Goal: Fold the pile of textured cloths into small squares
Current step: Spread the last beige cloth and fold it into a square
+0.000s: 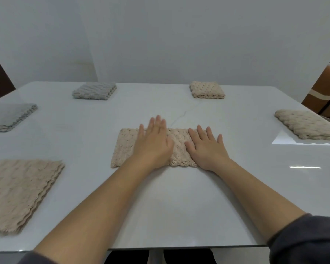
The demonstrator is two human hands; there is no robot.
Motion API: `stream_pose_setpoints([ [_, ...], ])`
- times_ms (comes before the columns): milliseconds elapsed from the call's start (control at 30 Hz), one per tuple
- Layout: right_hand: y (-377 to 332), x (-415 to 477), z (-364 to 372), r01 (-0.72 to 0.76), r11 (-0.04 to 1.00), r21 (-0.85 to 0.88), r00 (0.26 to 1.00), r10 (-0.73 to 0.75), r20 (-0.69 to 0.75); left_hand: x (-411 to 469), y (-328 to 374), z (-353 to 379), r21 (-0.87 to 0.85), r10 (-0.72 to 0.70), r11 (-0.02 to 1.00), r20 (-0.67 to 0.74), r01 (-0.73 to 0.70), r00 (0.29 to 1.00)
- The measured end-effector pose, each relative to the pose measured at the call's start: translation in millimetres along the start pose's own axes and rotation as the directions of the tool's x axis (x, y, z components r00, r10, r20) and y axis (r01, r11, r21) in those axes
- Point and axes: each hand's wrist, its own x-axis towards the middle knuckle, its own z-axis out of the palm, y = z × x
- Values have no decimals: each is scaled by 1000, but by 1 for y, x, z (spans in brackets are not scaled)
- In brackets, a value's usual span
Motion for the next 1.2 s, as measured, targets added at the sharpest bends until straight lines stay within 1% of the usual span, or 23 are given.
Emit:
stream_pose_setpoints([
  [67, -1, 0, 0, -1, 1000, -3, 1000, 1, 1, 2, 19, 11, -4, 25, 1000, 55, -25, 998],
  [133, -1, 0, 0, -3, 1000, 6, 1000, 3, 2, 3, 21, 18, 10, 17, 1000, 100, -18, 995],
  [267, 1, 1, 1, 3, 1000, 10, 1000, -3, -4, 0, -3, 15, -2, -9, 1000, 71, 10, 997],
  [433, 1, 0, 0, 4, 1000, 10, 1000, -4, 5, -11, -33, 11, 35, -32, 999, 91, 29, 995],
  [567, -1, 0, -2, 2, 1000, -19, 1000, -2, 22, -11, -48, 5, -4, -35, 999, 120, 35, 992],
  [633, -2, 1, -5, -2, 998, -56, 999, 4, 46, -8, -60, -2, -16, -109, 994, 78, 111, 991],
  [733, -6, 2, -14, -4, 997, -77, 999, 8, 51, -1, -81, -16, -35, -246, 969, -43, 245, 968],
  [800, -17, 3, -20, 25, 998, -59, 1000, -25, 5, 5, -89, -22, 16, -286, 958, -45, 287, 957],
  [867, -33, 3, -21, 83, 996, -40, 996, -84, -18, 16, -92, -25, 17, -324, 946, 1, 324, 946],
  [967, -53, 4, -12, 141, 990, 7, 990, -141, 11, 29, -93, -29, -97, -359, 925, 100, 368, 928],
  [1067, -60, 7, 1, 147, 989, 7, 989, -147, 32, 31, -86, -33, -257, -333, 897, 144, 360, 932],
  [1133, -60, 7, 4, 143, 990, 9, 989, -143, 27, 28, -82, -36, -395, -335, 846, 129, 358, 934],
  [1200, -61, 7, 4, 144, 990, 8, 989, -144, 28, 25, -85, -39, -487, -378, 774, 155, 404, 913],
])
